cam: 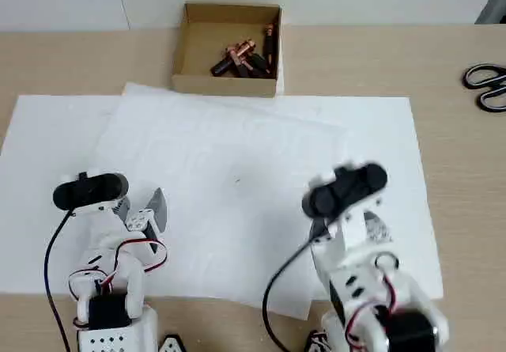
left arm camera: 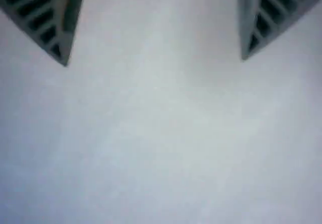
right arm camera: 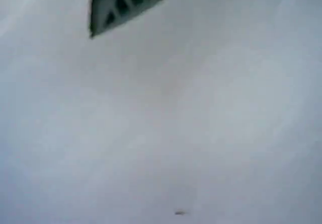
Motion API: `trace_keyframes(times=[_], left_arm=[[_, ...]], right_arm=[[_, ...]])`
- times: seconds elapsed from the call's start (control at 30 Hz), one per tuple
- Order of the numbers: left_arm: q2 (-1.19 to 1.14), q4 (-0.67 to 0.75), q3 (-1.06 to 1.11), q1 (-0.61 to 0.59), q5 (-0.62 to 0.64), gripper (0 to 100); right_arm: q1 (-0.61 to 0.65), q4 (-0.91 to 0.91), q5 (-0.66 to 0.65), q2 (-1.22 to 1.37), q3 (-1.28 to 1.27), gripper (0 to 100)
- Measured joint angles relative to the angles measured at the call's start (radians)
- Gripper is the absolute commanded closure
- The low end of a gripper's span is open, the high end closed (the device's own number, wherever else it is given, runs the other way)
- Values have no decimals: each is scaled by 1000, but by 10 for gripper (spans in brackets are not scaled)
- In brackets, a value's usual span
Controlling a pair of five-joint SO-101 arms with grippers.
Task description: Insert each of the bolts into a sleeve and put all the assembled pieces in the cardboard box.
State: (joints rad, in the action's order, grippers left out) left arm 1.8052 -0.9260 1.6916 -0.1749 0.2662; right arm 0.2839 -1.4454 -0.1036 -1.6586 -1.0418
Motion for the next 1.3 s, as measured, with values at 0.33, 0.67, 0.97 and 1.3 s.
trace_keyframes(times=[0.33, 0.67, 0.97, 1.3], left_arm=[[0, 0, 0, 0, 0, 789], [0, 0, 0, 0, 0, 789], [0, 0, 0, 0, 0, 789], [0, 0, 0, 0, 0, 789]], right_arm=[[-60, 17, 0, -146, -114, 816], [-166, 121, 0, -143, -316, 816], [-215, 499, 0, -140, -506, 816], [-221, 554, 0, -138, -632, 814]])
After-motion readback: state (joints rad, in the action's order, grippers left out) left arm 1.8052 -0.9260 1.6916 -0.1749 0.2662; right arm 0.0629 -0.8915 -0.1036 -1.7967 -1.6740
